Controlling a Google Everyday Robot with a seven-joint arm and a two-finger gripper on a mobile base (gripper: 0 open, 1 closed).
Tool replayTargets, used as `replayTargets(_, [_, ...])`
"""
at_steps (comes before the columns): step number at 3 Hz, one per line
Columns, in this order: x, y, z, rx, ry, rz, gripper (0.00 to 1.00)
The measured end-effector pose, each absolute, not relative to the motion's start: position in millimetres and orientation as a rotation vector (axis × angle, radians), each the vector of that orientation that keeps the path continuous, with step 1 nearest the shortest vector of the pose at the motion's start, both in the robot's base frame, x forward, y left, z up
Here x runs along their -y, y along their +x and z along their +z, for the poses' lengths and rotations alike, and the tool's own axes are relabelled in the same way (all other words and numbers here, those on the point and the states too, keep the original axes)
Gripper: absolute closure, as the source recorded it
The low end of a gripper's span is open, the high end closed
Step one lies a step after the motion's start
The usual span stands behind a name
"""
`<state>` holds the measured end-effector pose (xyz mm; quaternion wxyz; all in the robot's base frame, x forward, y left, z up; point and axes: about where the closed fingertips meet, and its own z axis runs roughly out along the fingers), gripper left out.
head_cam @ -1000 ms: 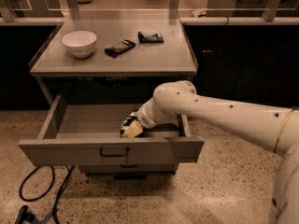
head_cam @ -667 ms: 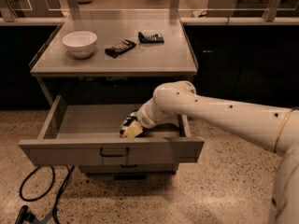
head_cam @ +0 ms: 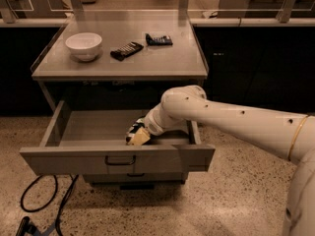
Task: Place green can into top drawer
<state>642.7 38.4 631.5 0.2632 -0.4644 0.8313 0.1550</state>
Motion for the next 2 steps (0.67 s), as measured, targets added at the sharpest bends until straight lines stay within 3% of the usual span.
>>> replayTargets(1, [-38.4, 642.7, 631.5, -2.248, -1.256, 0.419, 0.0])
replayTargets(2, [-38.4, 642.7, 631.5, -2.248, -1.256, 0.419, 0.0])
